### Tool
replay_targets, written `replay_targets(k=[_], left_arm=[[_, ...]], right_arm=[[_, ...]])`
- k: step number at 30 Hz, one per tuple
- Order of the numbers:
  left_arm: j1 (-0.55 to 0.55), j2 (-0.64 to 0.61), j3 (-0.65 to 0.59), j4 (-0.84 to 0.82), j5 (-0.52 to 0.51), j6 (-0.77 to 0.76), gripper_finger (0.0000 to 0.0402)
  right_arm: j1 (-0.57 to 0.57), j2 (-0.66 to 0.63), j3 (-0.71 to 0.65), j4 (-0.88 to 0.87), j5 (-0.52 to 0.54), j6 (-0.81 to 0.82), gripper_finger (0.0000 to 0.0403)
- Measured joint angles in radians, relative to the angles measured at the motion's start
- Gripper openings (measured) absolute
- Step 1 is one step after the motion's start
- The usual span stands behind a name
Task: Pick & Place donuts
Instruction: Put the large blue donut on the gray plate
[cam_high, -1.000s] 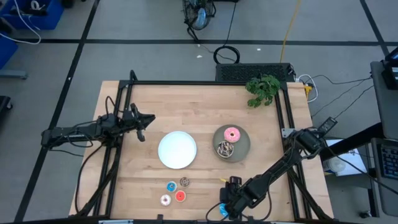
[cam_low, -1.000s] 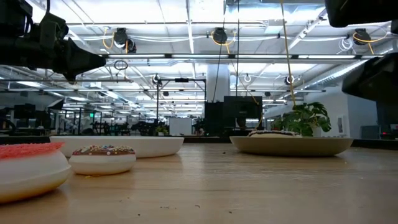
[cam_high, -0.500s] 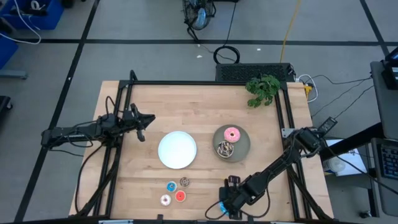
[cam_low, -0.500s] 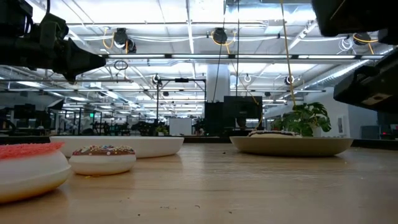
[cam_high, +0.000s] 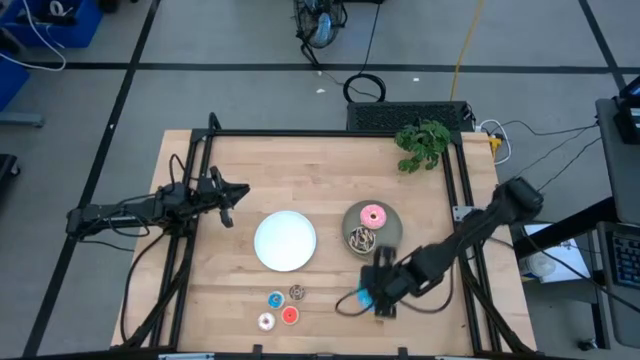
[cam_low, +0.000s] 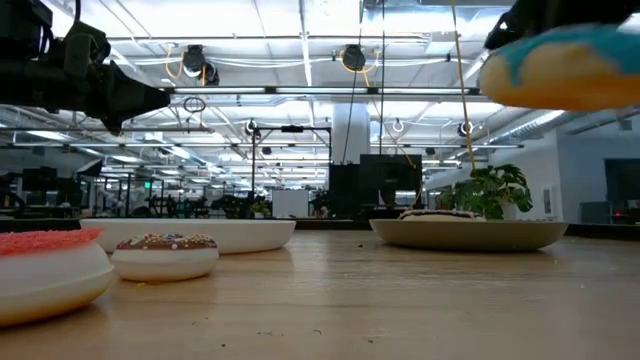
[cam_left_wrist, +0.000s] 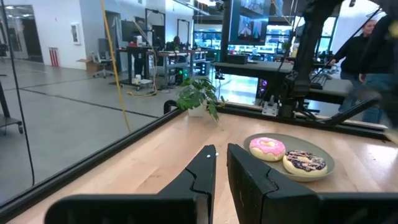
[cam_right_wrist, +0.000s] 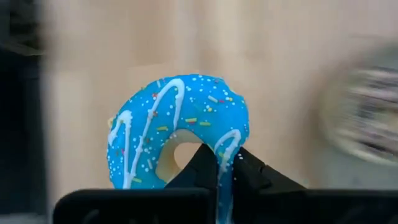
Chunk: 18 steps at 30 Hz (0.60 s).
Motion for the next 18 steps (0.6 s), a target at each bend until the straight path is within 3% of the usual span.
replay_targets(k=[4,8,18], left_arm=[[0.000,0.000,0.000,0.000,0.000,-0.001,0.0047],[0.000,0.000,0.000,0.000,0.000,0.001,0.0047],[0.000,0.000,0.000,0.002,0.000,0.002,0.0047]], right_arm=[[-0.049,-0.108,0.000,-0.267,0.124,0.137,0.0011],[-0.113,-0.164,-0.027,-0.436,0.089,0.249,0.0008],[-0.325,-0.181,-0.267,-0.231,-0.060,0.140,0.0008]])
